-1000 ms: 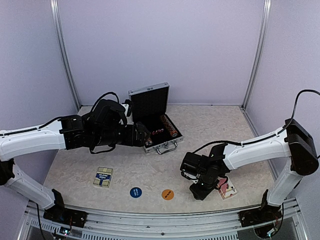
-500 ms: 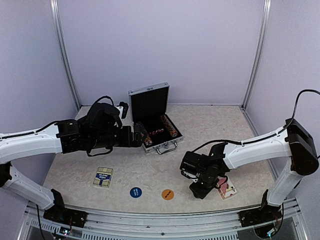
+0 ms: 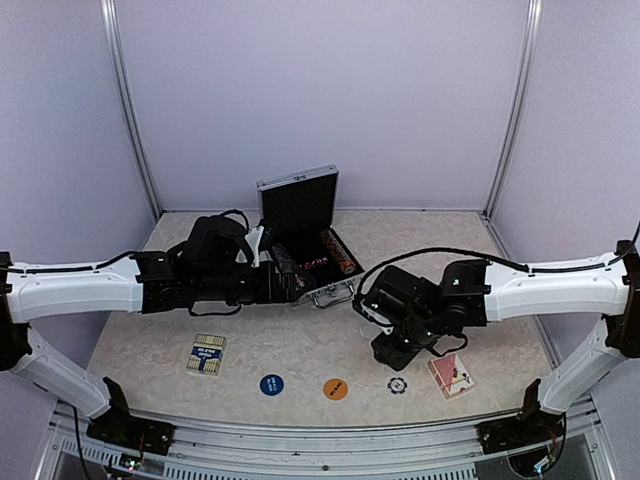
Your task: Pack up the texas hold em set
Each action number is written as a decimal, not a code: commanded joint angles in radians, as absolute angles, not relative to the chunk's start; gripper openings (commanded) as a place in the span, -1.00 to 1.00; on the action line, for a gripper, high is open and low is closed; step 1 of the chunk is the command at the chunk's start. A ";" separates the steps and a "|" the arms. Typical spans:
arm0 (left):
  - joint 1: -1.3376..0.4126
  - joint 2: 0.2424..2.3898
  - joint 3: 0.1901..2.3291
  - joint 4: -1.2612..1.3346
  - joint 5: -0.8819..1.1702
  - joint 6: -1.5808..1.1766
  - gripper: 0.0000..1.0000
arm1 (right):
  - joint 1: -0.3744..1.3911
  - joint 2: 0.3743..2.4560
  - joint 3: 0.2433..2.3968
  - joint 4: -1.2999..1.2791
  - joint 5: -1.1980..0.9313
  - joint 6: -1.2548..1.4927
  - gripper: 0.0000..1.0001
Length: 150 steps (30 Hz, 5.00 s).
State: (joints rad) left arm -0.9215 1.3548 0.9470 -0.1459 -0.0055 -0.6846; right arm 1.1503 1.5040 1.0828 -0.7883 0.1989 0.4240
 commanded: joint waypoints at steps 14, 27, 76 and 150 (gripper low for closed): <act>-0.917 1.729 1.009 0.437 0.555 -0.777 0.91 | 1.187 1.361 1.094 -0.768 0.281 0.392 -0.97; -0.973 1.880 1.087 0.555 0.665 -0.810 0.93 | 1.192 1.365 1.100 -0.774 0.276 0.397 -0.96; -0.832 2.026 1.573 -0.106 0.517 -0.350 -1.00 | 1.163 1.112 1.061 -0.738 0.399 0.462 0.99; -0.698 2.296 1.975 -0.302 0.360 0.139 -1.00 | 1.135 1.081 0.900 -0.666 0.305 0.455 0.99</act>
